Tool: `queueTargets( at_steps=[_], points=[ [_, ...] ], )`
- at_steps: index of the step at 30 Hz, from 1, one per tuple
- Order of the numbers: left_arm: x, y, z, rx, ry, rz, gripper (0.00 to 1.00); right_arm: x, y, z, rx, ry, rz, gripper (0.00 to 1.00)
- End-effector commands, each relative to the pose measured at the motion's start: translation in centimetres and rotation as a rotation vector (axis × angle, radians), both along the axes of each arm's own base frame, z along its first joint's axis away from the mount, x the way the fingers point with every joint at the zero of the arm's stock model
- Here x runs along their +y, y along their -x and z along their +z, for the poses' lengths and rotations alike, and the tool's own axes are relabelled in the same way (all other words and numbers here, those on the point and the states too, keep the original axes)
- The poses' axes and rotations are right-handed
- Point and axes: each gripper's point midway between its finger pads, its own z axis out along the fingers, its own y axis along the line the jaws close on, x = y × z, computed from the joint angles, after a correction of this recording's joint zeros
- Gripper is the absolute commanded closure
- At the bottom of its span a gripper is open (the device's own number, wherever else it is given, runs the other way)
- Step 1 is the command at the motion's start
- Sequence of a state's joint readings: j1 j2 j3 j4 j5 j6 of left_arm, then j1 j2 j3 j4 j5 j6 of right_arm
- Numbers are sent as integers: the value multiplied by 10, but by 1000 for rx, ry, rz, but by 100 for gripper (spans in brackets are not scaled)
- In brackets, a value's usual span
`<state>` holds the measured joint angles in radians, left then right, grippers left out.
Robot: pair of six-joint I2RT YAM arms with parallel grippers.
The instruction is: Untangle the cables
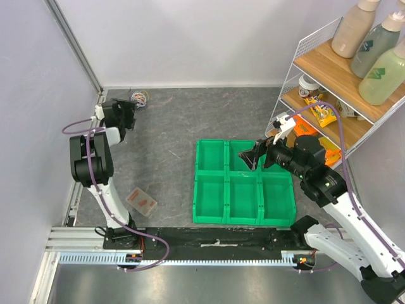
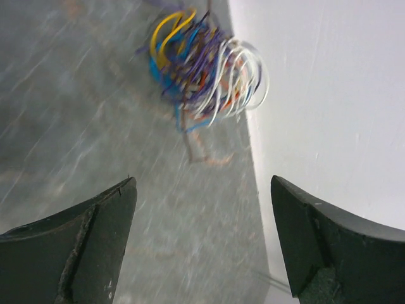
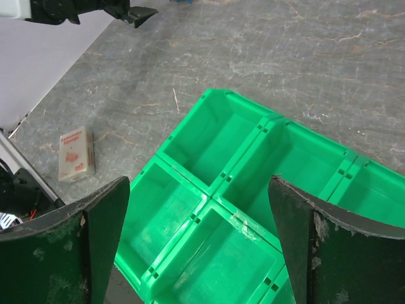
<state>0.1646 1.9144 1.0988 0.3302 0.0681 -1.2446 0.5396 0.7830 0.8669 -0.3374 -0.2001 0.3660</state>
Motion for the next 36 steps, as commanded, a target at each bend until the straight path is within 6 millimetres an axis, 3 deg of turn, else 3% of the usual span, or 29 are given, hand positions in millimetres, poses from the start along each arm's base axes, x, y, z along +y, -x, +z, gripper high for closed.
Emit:
queueTargets(
  at_steps=[1, 5, 7, 11, 14, 17, 18, 19, 22, 24, 27, 31, 36],
  points=[
    [24, -51, 8, -128, -22, 75, 9, -8, 2, 33, -71, -29, -32, 2],
    [26, -73, -31, -87, 29, 91, 16, -17, 12, 42, -77, -40, -53, 2],
    [28, -75, -53, -32, 44, 107, 25, -21, 14, 43, -76, -41, -70, 2],
    [27, -85, -51, -46, -5, 38, 70, -23, 13, 35, -25, -13, -84, 2],
    [16, -78, -38, -51, -26, -44, 91, -22, 10, 19, 26, -5, -99, 2],
    [2, -51, -24, -45, -31, -91, 98, -17, 5, 1, 79, 17, -94, 2],
    [-4, -34, -27, -25, -32, -108, 98, -15, 2, -6, 94, 33, -93, 2],
    [-8, -28, -10, -50, -48, -124, 98, -13, 0, -11, 110, 44, -90, 2],
    [-24, 19, 8, -52, -53, -153, 98, -6, -9, -24, 125, 60, -78, 2],
    [-33, 42, 36, -101, -74, -168, 98, 0, -13, -31, 129, 59, -63, 2],
    [-47, 80, 56, -101, -128, -247, 98, 11, -17, -35, 134, 52, -28, 2],
    [-56, 130, 71, -125, -234, -325, 98, 29, -19, -46, 158, 65, 43, 2],
    [-84, 183, 82, -152, -302, -525, 98, 62, -33, -49, 145, 66, 97, 2]
  ],
)
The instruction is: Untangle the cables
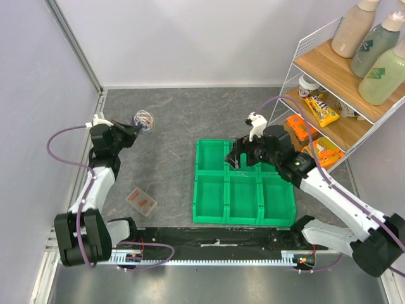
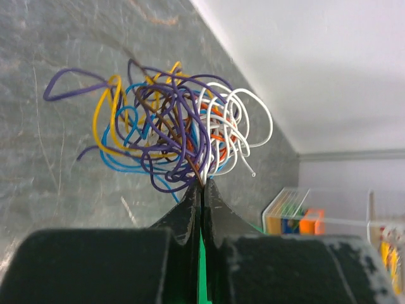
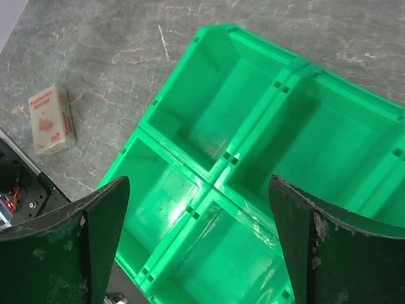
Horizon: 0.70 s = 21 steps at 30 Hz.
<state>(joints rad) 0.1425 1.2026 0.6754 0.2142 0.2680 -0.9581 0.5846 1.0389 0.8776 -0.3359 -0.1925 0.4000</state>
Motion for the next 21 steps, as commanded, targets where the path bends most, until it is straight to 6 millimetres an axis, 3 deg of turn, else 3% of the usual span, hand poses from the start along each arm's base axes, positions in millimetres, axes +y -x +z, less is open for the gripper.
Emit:
queueTargets(
  at_steps=[1, 6, 9, 13, 19, 21],
  points=[
    [-28, 47, -10, 29, -119, -230, 98, 41, -14, 19, -71, -40, 77, 2],
    [-56, 78, 16, -57, -116, -405, 98, 90, -5, 8, -73, 24, 136, 2],
    [-71, 92, 19, -82, -87, -504, 98, 113, -3, 1, -46, 8, 169, 2],
    [-88, 110, 15, -90, -38, -639, 98, 132, -16, -4, -36, -12, 136, 2],
    [-84, 122, 17, -67, -130, -650, 98, 147, -43, -4, -89, -34, 49, 14],
    [-84, 127, 22, -72, -143, -654, 98, 161, -51, 8, -123, -86, 59, 19]
  ],
)
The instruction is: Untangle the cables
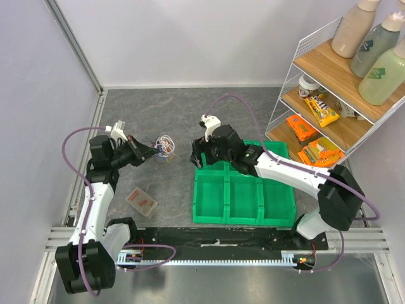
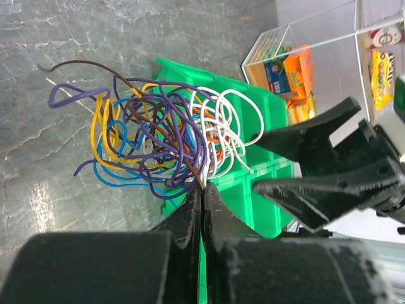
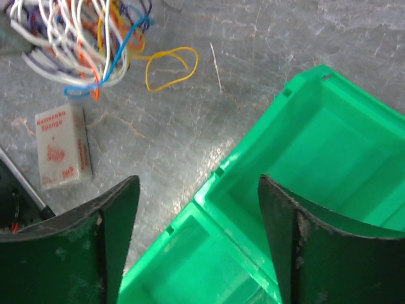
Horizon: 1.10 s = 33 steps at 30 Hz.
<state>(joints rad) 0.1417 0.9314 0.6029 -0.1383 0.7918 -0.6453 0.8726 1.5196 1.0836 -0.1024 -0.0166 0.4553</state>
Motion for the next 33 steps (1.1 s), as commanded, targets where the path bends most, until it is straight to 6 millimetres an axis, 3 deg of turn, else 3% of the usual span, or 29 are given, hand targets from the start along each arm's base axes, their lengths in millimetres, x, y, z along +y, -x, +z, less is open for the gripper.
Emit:
queueTargets(
  at_steps=[1, 4, 7, 13, 17, 21, 24, 29, 31, 33],
  points=[
    [-5, 17, 27, -98, -70, -83, 98, 35, -31, 52, -124, -168, -27, 23],
    [-3, 22, 31, -124, -95, -71, 98, 60, -25, 58, -117, -229, 55, 34],
    [-4, 26, 28, -109, -83, -58, 98, 77, -9, 67, -146, -287, 136, 34],
    [-5, 32, 28, -113, -82, -64, 98, 84, 9, 77, -177, -333, 145, 30],
    [-5, 36, 29, -115, -82, -55, 98, 87, 16, 79, -201, -331, 132, 37],
    [-6, 37, 29, -112, -73, -54, 98, 84, 2, 79, -210, -269, 45, 44],
    [-5, 38, 27, -104, -72, -51, 98, 77, -6, 75, -216, -234, -12, 43],
    [-4, 36, 18, -74, -73, -38, 98, 90, -13, 69, -199, -193, 7, 43],
    [-3, 36, 15, -57, -73, -36, 98, 95, -14, 68, -192, -202, 10, 49],
    [-3, 37, 13, -45, -74, -38, 98, 95, -15, 68, -194, -210, -4, 63]
  ],
)
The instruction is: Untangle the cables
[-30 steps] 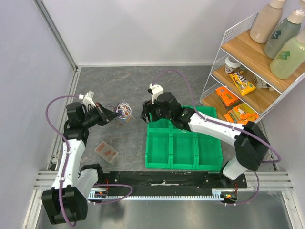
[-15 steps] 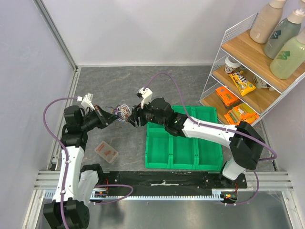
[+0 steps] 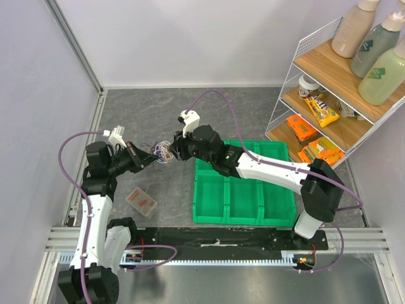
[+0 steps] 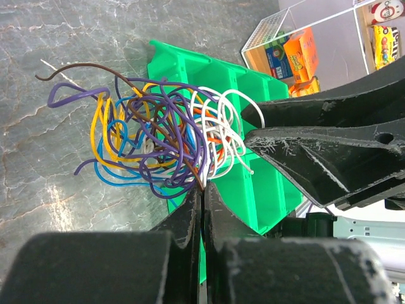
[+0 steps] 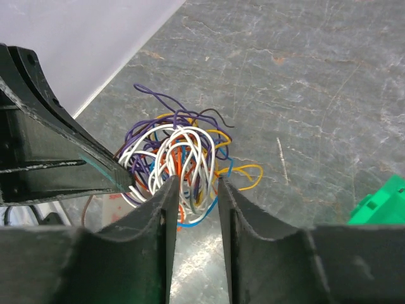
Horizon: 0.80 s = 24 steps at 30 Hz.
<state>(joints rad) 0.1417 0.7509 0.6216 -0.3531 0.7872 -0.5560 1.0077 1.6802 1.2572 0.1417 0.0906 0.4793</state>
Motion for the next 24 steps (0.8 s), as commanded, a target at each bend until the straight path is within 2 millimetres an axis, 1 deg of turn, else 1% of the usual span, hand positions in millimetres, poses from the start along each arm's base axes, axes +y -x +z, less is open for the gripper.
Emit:
queueTargets(
  at_steps=[1, 2, 3, 4, 6, 8, 9, 10, 11, 12, 14, 16, 18, 19, 20, 21, 22, 24],
  points=[
    [-1, 0, -1, 1, -10, -14, 98, 4, -9, 13, -25, -21, -37, 72],
    [0, 0, -3, 14, -8, -9, 98, 2, -9, 13, -26, -19, -38, 84],
    [1, 0, -4, 22, -7, -2, 94, 2, -9, 12, -24, -16, -38, 95],
    [1, 0, -5, 33, -2, 3, 85, 1, -8, 13, -24, -18, -37, 100],
    [1, -1, -8, 65, 10, 14, 62, 0, -7, 12, -18, -13, -32, 100],
    [1, -2, -10, 90, 24, 23, 53, -1, -4, 8, -3, -11, -29, 100],
    [1, -1, -11, 99, 30, 28, 50, -1, -4, 6, 8, -10, -27, 100],
    [1, -1, -11, 102, 33, 30, 45, -1, -3, 8, 18, -19, -21, 100],
    [1, 0, -11, 101, 33, 32, 44, 1, 0, 7, 36, -24, -4, 100],
    [2, 0, -12, 99, 29, 41, 38, 3, 2, 8, 49, -32, 16, 100],
    [4, 1, -17, 102, 21, 62, 36, 5, 7, 10, 66, -43, 40, 100],
    [6, 1, -21, 110, 17, 78, 36, 4, 9, 19, 67, -62, 51, 100],
    [3, 2, -21, 109, 28, 57, 36, 7, 14, 30, 66, -81, 78, 100],
    [-1, 4, -20, 97, 43, 29, 39, 6, 15, 35, 67, -90, 84, 100],
    [-5, 5, -18, 93, 64, 5, 44, 6, 16, 43, 61, -102, 89, 100],
    [-7, 5, -16, 81, 80, -5, 46, 7, 18, 50, 59, -117, 95, 100],
    [-10, 7, -16, 83, 100, -26, 46, 7, 19, 57, 55, -133, 101, 100],
    [-18, 8, -6, 36, 155, -72, 45, 8, 23, 73, 49, -164, 120, 100]
  ],
)
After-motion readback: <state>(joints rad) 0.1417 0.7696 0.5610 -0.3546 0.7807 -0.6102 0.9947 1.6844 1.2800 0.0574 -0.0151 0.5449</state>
